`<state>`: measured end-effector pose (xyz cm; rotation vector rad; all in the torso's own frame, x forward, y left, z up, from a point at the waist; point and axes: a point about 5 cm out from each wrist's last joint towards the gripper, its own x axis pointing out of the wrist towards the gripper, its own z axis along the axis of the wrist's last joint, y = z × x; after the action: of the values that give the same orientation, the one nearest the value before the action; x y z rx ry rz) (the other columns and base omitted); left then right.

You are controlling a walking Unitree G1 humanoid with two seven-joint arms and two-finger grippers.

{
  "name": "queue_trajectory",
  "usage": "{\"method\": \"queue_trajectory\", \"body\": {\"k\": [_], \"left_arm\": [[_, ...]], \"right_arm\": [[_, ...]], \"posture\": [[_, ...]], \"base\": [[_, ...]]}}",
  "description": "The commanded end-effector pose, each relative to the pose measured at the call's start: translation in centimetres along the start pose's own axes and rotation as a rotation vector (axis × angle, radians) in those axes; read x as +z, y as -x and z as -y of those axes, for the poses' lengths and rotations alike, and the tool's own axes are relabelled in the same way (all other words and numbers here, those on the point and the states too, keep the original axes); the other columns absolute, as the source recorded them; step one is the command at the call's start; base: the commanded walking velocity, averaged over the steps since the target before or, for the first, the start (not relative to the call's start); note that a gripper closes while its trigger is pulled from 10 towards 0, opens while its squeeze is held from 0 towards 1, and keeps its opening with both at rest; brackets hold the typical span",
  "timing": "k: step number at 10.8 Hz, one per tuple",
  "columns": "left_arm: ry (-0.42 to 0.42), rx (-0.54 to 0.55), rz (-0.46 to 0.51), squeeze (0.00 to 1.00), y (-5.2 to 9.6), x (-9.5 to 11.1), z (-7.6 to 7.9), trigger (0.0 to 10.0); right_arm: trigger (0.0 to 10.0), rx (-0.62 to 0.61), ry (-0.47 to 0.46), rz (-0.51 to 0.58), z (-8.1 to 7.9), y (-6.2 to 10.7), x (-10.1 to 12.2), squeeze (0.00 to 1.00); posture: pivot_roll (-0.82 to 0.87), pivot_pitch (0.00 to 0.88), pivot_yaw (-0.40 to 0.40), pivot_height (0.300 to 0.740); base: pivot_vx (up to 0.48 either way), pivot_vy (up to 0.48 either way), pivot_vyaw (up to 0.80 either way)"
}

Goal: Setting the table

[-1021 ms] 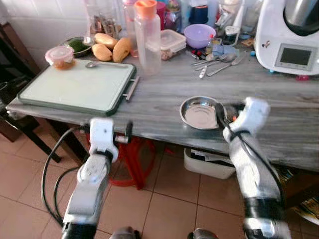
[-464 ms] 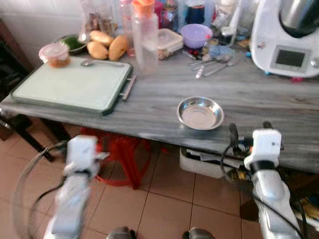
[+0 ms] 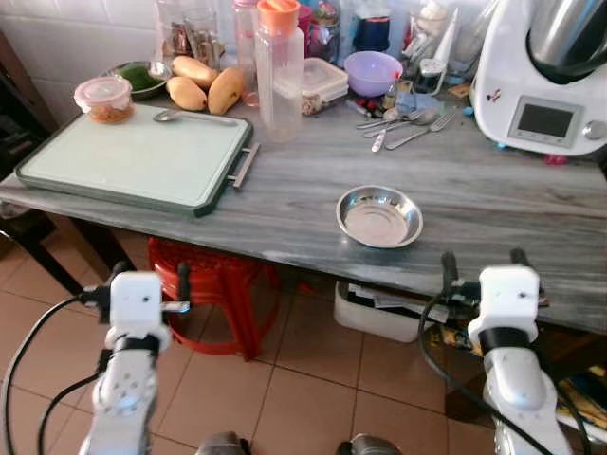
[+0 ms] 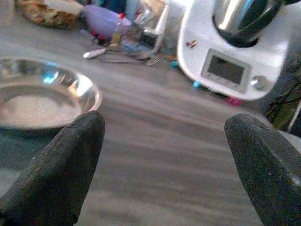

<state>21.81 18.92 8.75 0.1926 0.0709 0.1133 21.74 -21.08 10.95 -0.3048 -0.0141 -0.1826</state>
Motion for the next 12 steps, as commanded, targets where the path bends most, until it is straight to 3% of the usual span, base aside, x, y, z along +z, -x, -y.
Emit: {"method": "queue_trajectory", "body": {"k": [1,2,3,5,10,12], "left_arm": [[0.005,-0.009,0.010,0.00,-0.1,0.5,0.1,10.0],[0.025,-0.045,0.008,0.00,0.0,0.6,0.8,10.0],[0.036,-0.033,0.005,0.00,-0.1,0.7,0.9,10.0],[0.100,-0.037,-0.008,0.00,-1.4,1.1,1.5,10.0],[0.128,-0.070,-0.006,0.00,-2.2,1.6,2.4,10.0],[0.126,-0.072,-0.008,0.00,-2.3,1.6,2.4,10.0]], "right_arm": [[10.0,-0.033,-0.004,0.007,0.5,-0.1,0.5,0.00],[10.0,-0.023,-0.052,-0.019,0.3,-0.7,0.5,0.00],[10.0,-0.002,-0.022,0.000,-0.1,-0.8,0.9,0.00],[10.0,0.026,-0.115,0.029,-1.5,-1.7,2.0,0.00],[10.0,0.017,-0.086,-0.002,-0.8,-1.6,1.4,0.00],[10.0,0.046,-0.088,0.027,-1.3,-1.7,1.9,0.00]], "posture": [[-0.01,0.000,-0.020,0.740],[-0.01,0.000,-0.020,0.740],[-0.01,0.000,-0.018,0.740],[-0.02,0.000,-0.019,0.740],[-0.03,0.000,-0.010,0.740],[-0.03,0.000,-0.011,0.740]], "base": [[0.000,0.000,0.00],[0.000,0.000,0.00],[0.000,0.000,0.00],[0.000,0.000,-0.40],[0.000,0.000,-0.80],[0.000,0.000,0.00]]}}
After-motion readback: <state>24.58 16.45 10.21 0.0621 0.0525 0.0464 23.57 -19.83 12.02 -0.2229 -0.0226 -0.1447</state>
